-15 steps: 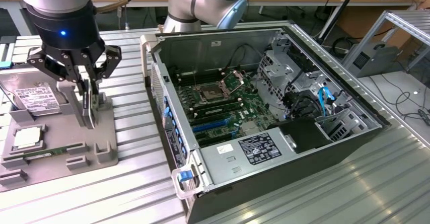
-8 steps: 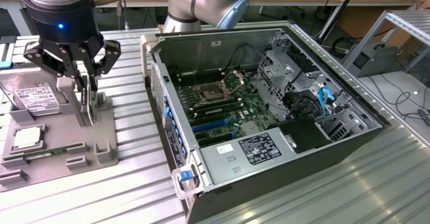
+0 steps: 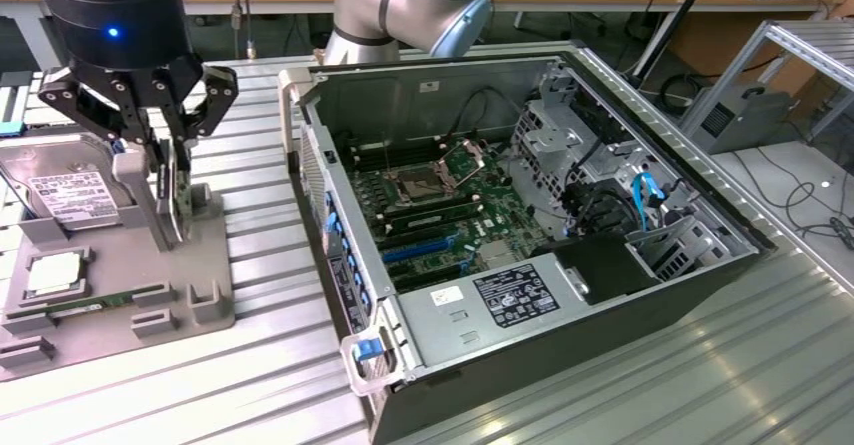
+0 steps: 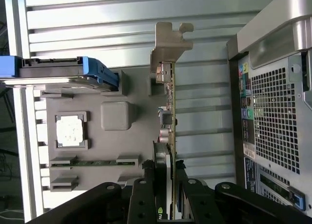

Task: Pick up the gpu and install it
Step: 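Pick up the gpu and move the gpu toward the slot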

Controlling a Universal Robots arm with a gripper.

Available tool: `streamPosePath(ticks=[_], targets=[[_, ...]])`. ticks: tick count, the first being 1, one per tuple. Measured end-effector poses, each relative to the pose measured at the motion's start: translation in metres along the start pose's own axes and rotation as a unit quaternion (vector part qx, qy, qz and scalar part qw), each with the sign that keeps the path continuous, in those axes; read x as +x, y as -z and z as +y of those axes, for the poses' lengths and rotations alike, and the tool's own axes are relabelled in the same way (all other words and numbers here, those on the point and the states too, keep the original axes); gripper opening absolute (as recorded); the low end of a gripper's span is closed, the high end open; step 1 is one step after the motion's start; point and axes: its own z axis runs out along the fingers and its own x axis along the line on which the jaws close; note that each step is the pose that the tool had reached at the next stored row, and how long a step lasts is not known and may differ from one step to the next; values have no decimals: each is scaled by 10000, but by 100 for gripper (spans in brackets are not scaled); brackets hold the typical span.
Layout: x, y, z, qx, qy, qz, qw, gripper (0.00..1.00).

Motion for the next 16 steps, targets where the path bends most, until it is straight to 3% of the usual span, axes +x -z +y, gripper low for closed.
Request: streamPosePath(ticks=[8, 16], targets=[[1, 85, 4, 0, 0, 0, 10000, 27], [3, 233, 11, 0, 0, 0, 10000, 27]])
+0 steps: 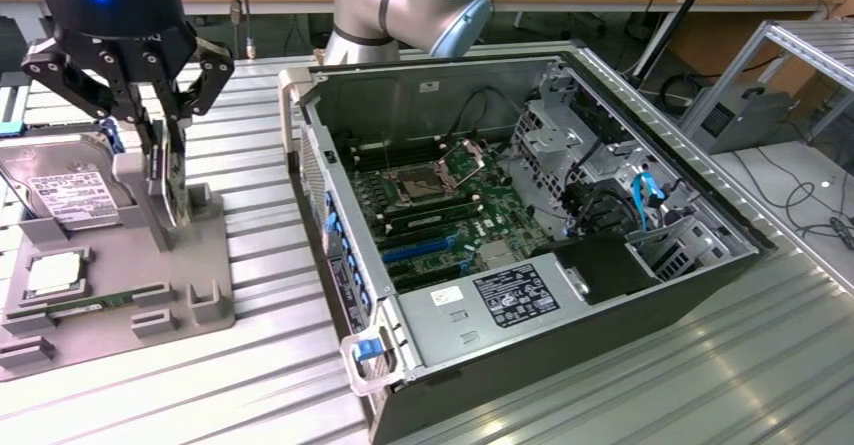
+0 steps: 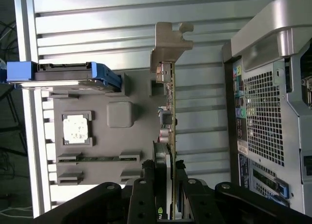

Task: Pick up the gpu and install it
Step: 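Pick up the gpu and move the gpu toward the slot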

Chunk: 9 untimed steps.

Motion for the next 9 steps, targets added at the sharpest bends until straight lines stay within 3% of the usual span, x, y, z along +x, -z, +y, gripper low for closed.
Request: streamPosePath(ticks=[9], targets=[[1, 115, 5, 0, 0, 0, 10000, 27]])
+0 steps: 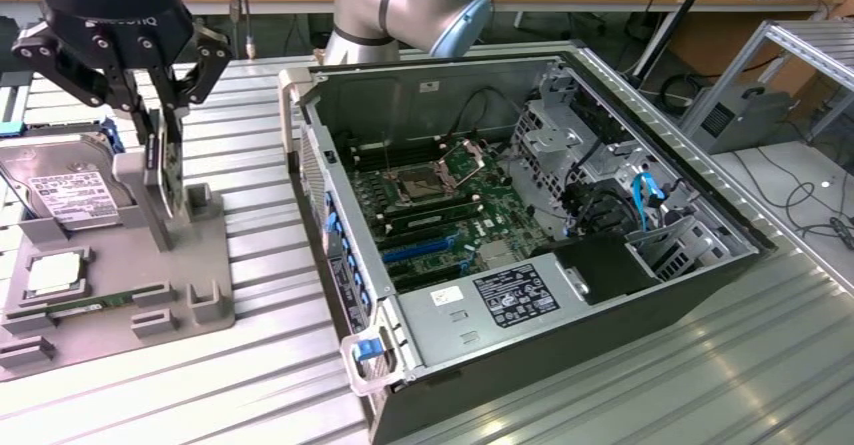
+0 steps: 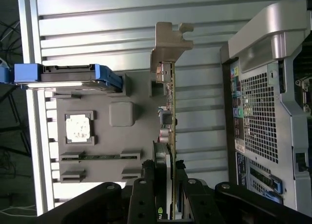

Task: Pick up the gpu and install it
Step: 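Pick up the gpu and move the gpu toward the slot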

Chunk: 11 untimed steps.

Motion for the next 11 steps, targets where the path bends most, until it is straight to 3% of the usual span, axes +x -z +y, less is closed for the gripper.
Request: streamPosePath(ticks=[11], targets=[[2, 152, 8, 0, 0, 0, 10000, 27]])
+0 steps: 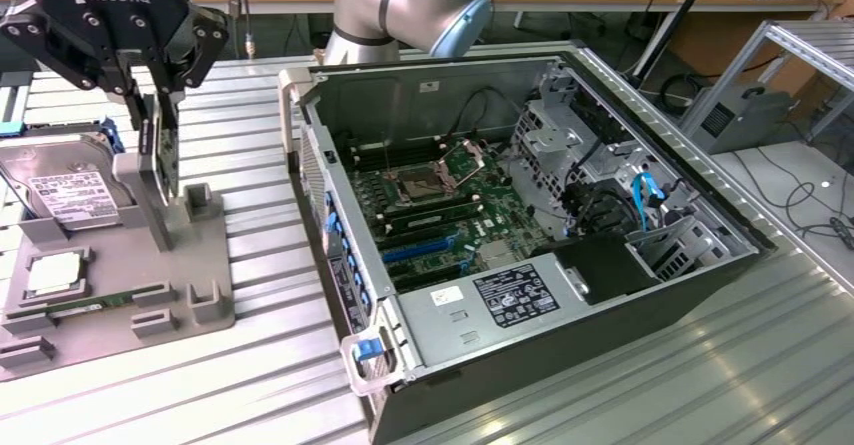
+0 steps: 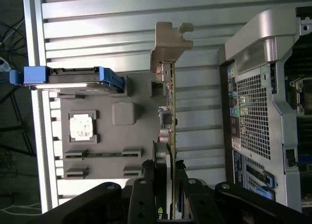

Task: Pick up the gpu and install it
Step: 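Pick up the gpu and move the gpu toward the slot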

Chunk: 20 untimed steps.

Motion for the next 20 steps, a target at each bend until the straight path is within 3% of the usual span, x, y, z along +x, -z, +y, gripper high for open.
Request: streamPosePath(ticks=[20], targets=[[4, 305, 15, 0, 0, 0, 10000, 27]])
